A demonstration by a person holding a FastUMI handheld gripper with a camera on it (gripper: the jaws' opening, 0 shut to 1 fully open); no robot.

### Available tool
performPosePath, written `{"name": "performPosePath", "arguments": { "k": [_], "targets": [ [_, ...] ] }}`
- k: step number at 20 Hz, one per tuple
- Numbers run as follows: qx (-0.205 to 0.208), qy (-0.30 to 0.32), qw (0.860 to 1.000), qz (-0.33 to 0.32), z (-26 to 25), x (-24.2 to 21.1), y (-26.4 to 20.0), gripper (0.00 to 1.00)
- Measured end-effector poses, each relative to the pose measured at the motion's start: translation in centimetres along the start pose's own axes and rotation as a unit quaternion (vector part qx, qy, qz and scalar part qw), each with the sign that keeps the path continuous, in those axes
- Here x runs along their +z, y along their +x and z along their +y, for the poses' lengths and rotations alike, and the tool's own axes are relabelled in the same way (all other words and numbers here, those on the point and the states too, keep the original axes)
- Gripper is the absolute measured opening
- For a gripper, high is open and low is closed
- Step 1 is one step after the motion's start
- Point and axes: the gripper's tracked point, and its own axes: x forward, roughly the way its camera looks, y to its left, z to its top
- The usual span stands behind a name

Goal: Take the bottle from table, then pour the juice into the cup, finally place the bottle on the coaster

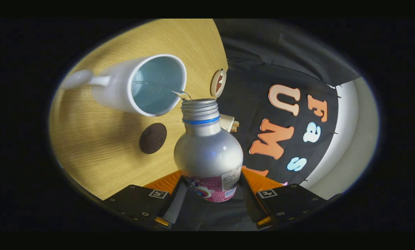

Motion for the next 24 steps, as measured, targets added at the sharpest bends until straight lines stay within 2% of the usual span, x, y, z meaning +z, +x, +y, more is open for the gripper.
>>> {"name": "performPosePath", "arguments": {
  "k": [24],
  "targets": [
    [-0.003,-0.062,0.998,-0.009,-0.61,0.89,0.08,0.78]
  ]
}}
